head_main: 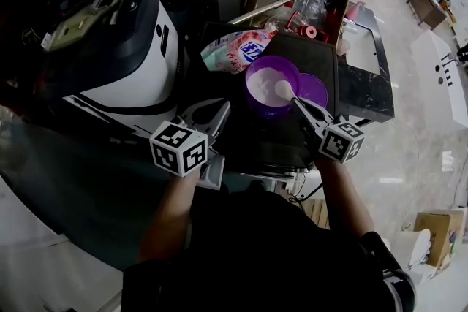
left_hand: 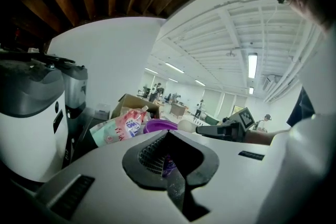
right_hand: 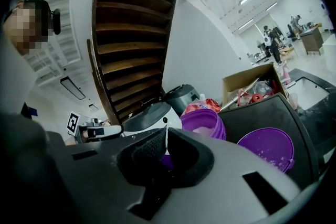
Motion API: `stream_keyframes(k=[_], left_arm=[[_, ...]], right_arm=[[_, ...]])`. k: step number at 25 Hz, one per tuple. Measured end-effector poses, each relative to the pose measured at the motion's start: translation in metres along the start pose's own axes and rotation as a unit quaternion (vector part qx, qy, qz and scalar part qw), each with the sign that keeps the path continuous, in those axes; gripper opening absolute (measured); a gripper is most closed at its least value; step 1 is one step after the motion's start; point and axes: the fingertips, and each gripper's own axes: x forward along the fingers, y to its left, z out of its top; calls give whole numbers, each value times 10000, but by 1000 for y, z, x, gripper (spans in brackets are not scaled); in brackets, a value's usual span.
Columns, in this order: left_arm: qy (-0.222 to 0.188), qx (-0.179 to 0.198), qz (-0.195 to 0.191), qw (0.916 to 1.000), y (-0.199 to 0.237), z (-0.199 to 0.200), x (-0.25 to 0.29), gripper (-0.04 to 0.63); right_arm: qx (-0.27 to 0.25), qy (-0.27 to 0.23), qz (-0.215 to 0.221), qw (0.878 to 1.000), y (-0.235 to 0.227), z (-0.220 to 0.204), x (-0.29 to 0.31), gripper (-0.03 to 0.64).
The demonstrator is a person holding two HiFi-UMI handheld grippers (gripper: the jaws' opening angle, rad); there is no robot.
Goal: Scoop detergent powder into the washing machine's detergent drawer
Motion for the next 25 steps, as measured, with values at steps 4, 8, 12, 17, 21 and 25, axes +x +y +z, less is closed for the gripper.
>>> stream_keyframes(k=[4,8,12,17,21,25], left_arm=[[-16,74,-94,9999,-4,4,7,9],[25,39,-136,9999,-8,2,11,9],[66,15,-147,9999,-11,-2,14,8],[159,-34,-143,9998,-13,-11,15,9],[245,-63,-127,9996,-13,-18,11,8],[288,-100,-85,9995,-7,-24,7,9]], right_arm=[[92,3,-113,9999,-6,-7,0,21],[181,-15,-184,9997,-10,-10,-4,21],[222,-45,-260,9994,-16,-13,-6,21],[367,-113,-354,9986,-23,-18,-5,21],[312,-193,-585,9976,-27,-16,-3,21],[165,-237,-708,9971,-30,-18,-1,21]])
